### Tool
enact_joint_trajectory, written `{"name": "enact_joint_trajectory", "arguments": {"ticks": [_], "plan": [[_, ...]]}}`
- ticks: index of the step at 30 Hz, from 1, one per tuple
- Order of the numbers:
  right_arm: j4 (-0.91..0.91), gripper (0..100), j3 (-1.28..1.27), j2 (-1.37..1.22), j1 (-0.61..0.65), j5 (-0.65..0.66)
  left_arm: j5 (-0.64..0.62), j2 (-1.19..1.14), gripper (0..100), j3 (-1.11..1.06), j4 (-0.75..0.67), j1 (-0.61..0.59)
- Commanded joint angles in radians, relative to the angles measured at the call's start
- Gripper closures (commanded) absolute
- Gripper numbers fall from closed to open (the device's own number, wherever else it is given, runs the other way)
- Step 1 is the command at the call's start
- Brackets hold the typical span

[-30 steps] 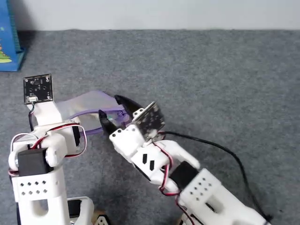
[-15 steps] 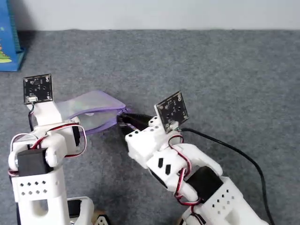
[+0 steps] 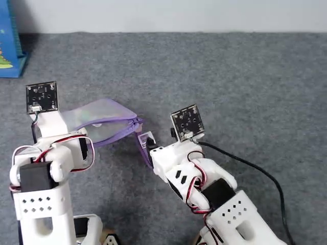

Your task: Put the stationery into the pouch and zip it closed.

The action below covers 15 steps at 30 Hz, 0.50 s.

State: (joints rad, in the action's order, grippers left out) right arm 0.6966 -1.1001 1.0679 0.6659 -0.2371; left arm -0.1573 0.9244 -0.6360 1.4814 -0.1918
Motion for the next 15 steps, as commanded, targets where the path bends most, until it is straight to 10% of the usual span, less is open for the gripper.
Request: {"name": "enact_joint_trajectory", "arguments": {"ticks": [1, 15], "plan": [[-0.094, 74.4, -0.011, -0.015, -0.005, -0.006, -0.005, 0.005, 99, 0.01, -0.002, -0.002], [-0.311, 74.3, 0.27, -0.63, 0.019, -0.006, -0.005, 0.005, 99, 0.01, -0.002, 0.0]]}}
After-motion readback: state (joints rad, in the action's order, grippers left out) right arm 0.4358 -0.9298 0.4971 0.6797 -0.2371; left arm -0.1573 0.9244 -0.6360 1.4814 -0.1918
